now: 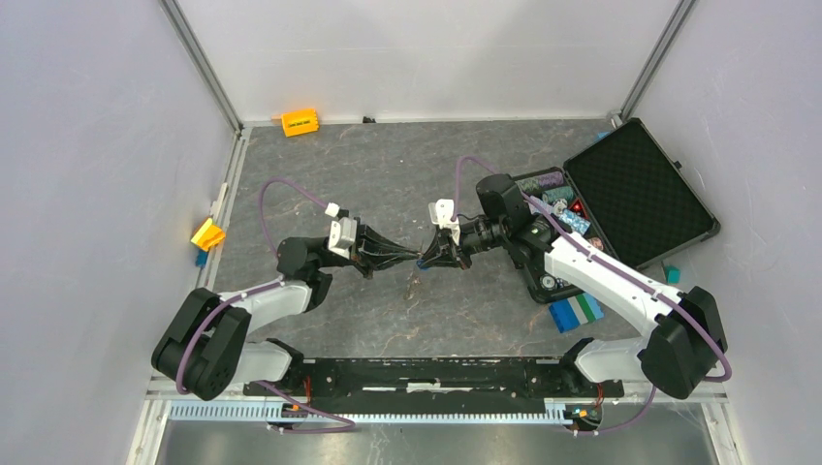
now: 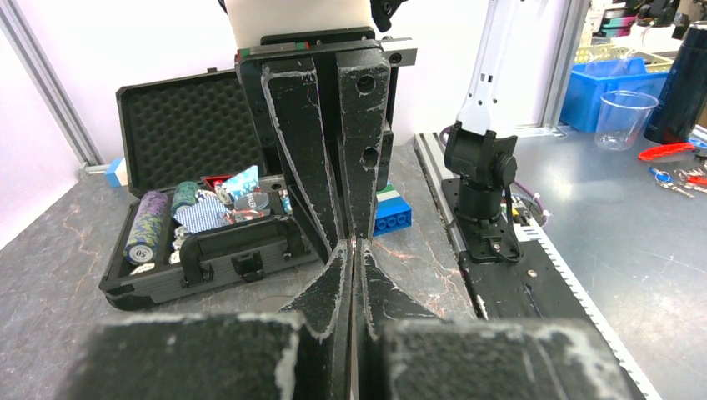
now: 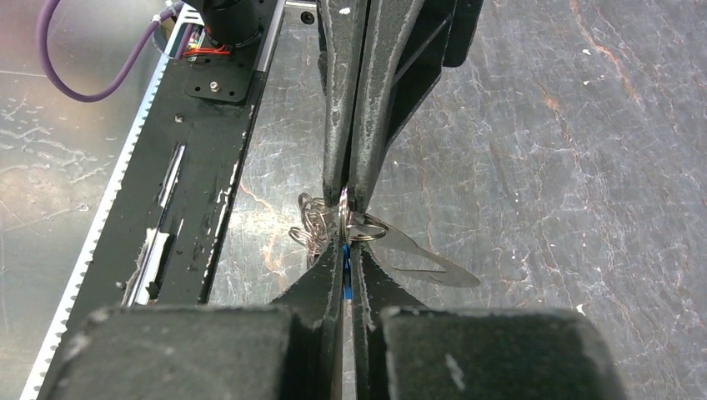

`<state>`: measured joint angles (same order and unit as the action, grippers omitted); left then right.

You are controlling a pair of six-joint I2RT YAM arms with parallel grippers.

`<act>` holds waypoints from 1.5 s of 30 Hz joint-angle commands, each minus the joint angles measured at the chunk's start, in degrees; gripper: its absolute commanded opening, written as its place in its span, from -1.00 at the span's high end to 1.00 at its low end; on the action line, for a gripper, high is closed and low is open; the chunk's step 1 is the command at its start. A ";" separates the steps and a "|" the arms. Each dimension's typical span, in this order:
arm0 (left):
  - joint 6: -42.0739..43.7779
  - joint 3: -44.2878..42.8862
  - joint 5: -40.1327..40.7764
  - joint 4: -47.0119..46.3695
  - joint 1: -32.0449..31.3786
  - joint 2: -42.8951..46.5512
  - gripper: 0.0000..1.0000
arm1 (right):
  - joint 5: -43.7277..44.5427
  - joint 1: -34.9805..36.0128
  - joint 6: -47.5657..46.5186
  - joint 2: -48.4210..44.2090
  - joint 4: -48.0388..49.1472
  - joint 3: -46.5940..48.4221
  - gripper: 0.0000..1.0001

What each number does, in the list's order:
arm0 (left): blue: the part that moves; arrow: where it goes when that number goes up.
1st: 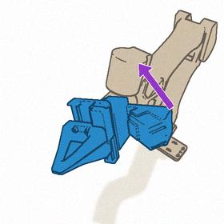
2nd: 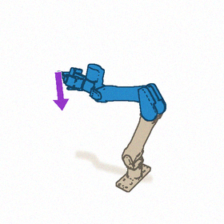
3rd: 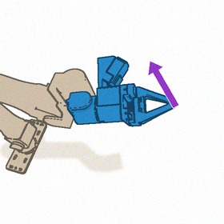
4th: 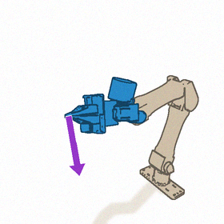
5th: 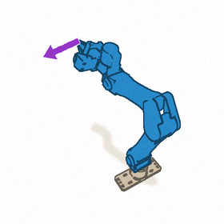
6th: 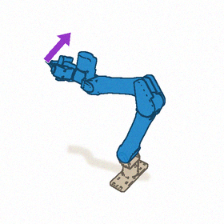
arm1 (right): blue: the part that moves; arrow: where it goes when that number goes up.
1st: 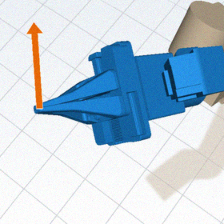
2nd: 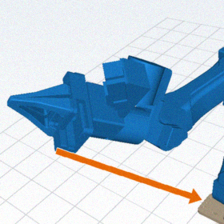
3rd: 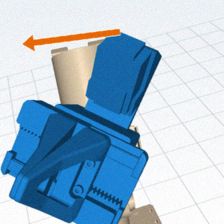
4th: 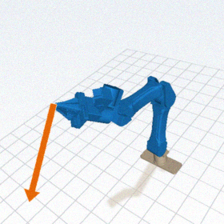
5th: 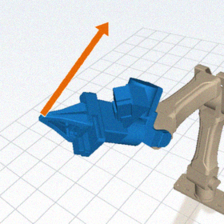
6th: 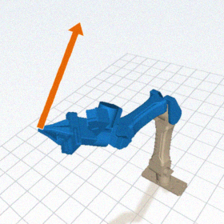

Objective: Put the keys on the keyring

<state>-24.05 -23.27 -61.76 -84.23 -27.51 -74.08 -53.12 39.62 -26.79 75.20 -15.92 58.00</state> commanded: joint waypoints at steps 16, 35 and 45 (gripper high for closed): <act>4.00 0.50 1.02 -4.20 -0.18 0.47 0.96 | 3.73 -0.11 -4.96 -3.07 -5.14 2.39 1.00; 5.16 0.33 0.66 -1.64 -0.19 0.40 0.96 | 4.93 -0.09 -6.38 -2.22 -9.55 7.90 1.00; 5.03 0.25 1.39 -1.66 -0.18 0.07 0.96 | 6.58 -0.07 -7.30 -3.87 -11.13 8.00 1.00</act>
<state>-21.56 -22.59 -61.60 -83.79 -27.51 -74.11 -47.44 39.64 -32.97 72.95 -26.79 63.42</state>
